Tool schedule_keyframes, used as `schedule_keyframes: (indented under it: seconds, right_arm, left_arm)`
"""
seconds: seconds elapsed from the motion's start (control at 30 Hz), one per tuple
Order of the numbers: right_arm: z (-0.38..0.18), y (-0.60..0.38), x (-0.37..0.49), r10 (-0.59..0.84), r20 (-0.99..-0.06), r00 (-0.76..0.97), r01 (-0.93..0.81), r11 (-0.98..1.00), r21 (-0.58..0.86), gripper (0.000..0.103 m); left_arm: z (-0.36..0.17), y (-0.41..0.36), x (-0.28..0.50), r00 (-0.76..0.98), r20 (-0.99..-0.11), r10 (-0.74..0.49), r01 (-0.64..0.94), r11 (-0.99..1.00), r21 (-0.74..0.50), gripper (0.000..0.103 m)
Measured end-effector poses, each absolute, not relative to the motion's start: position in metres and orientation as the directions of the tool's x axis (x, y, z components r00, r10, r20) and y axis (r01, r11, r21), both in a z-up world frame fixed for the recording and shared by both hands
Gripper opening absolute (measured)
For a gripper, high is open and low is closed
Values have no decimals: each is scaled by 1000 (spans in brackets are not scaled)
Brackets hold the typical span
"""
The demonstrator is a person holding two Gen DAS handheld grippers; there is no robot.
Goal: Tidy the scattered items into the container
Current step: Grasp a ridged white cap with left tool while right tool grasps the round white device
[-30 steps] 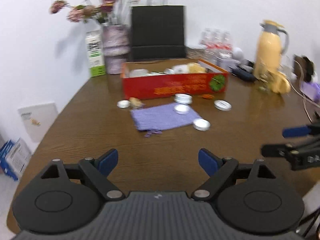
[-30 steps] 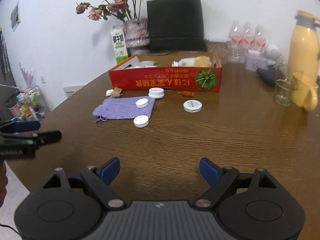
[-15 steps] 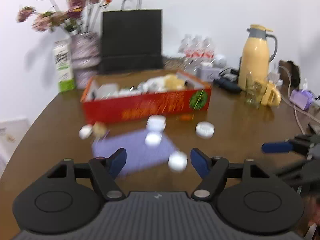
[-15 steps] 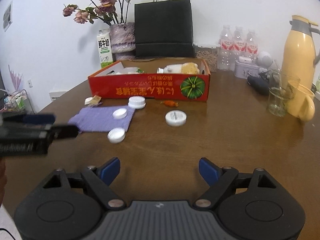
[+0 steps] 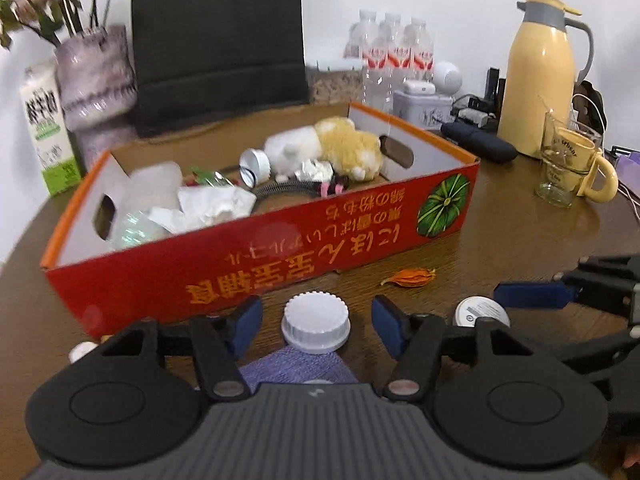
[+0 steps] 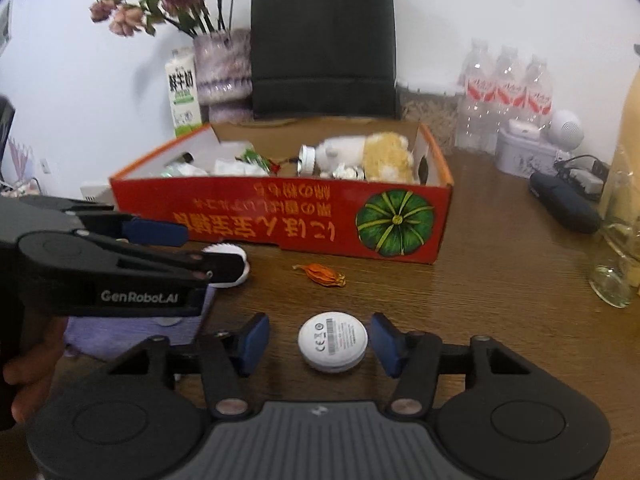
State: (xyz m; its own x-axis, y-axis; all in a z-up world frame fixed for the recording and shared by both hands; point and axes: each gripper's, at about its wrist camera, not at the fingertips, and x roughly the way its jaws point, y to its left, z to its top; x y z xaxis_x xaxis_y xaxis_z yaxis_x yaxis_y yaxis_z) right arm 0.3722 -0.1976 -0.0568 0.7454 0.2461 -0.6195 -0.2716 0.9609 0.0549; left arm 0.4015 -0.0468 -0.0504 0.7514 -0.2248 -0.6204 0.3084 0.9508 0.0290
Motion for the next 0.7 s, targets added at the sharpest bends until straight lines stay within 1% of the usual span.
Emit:
schedule_keyframes:
  seconds: [0.07, 0.2, 0.33, 0.5, 0.6, 0.7]
  right_arm:
    - [-62, -198, 372, 234, -608, 758, -261, 964, 46, 39]
    - [-64, -201, 370, 243, -601, 762, -255, 965, 66, 38]
    - [-65, -197, 370, 230, -598, 768, -257, 966, 42, 38]
    - [-59, -198, 361, 210, -598, 774, -238, 971, 32, 38]
    - [-49, -198, 338, 211, -573, 792, -249, 968, 13, 38]
    - [-36, -202, 312, 219, -547, 808, -247, 969, 23, 38]
  left_arm:
    - [-57, -46, 406, 734, -635, -239, 319, 948, 13, 41]
    - [-60, -48, 401, 751, -615, -240, 342, 938, 51, 40]
    - [-52, -45, 397, 764, -597, -244, 323, 946, 26, 40]
    - [-25, -35, 375, 803, -547, -235, 292, 956, 18, 40]
    - [-9, -26, 355, 830, -521, -201, 255, 966, 34, 40]
    - [10, -10, 328, 856, -483, -182, 211, 978, 5, 40]
